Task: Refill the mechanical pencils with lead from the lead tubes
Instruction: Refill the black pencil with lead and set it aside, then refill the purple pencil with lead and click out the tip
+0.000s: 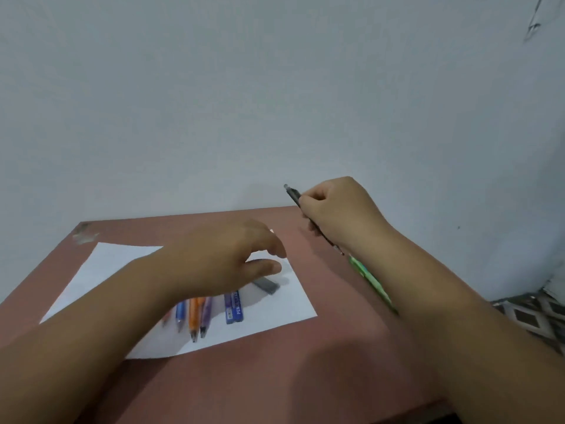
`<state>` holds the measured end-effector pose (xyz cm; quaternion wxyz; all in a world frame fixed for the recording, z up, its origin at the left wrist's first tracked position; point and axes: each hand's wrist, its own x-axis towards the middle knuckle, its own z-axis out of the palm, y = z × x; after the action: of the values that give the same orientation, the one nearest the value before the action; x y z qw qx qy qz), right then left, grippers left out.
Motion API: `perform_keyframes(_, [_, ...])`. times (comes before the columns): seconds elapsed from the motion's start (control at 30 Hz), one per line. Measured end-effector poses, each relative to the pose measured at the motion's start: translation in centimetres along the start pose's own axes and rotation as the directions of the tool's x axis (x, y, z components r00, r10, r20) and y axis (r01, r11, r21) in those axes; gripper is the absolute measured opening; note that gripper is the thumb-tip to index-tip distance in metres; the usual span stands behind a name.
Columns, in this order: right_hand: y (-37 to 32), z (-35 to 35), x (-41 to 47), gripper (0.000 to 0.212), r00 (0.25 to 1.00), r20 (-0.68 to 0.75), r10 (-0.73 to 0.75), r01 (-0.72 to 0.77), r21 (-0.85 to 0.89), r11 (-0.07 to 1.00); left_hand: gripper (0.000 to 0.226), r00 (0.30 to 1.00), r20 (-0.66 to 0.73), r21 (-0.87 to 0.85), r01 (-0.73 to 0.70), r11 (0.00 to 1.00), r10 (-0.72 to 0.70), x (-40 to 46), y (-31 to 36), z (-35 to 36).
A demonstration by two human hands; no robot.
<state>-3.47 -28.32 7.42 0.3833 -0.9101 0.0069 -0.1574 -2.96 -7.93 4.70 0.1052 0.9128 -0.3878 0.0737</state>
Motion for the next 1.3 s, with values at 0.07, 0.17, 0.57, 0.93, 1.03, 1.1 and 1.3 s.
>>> perform_keyframes(0.07, [1.4,-1.8,-0.5,0.025,0.999,-0.036,-0.004,0.0,-0.108,0.994,0.034,0.999,0.043,0.053,-0.03,0.998,0.027,0.6,1.3,0.0])
perform_keyframes(0.17, [3.8,-4.0,-1.6,0.029,0.996,-0.082,0.029,-0.047,-0.221,0.974,0.042,0.995,0.077,0.043,-0.062,0.997,0.059,1.7,3.2,0.8])
perform_keyframes(0.57, [11.4,-5.9,-3.2,0.032,0.971,-0.127,0.201,-0.238,-0.479,0.845,0.06,0.987,0.063,-0.094,-0.142,0.985,0.148,5.5,9.9,6.1])
perform_keyframes(0.93, [12.3,-3.6,-3.4,0.031,0.969,-0.083,0.234,-0.245,-0.468,0.849,0.057,0.985,0.1,-0.06,-0.136,0.989,0.142,5.2,9.0,6.8])
perform_keyframes(1.03, [11.8,-2.6,-3.4,0.032,0.977,-0.063,0.206,-0.211,-0.469,0.857,0.052,0.987,0.091,-0.055,-0.128,0.99,0.133,4.8,8.0,6.6])
perform_keyframes(1.1, [11.6,-1.9,-3.4,0.032,0.983,-0.067,0.171,-0.182,-0.476,0.86,0.05,0.989,0.089,-0.053,-0.116,0.992,0.121,4.4,7.3,6.4])
perform_keyframes(1.3, [10.5,-0.8,-3.8,0.037,0.984,-0.062,0.164,-0.174,-0.459,0.871,0.051,0.989,0.095,-0.083,-0.103,0.991,0.111,3.1,6.1,6.0])
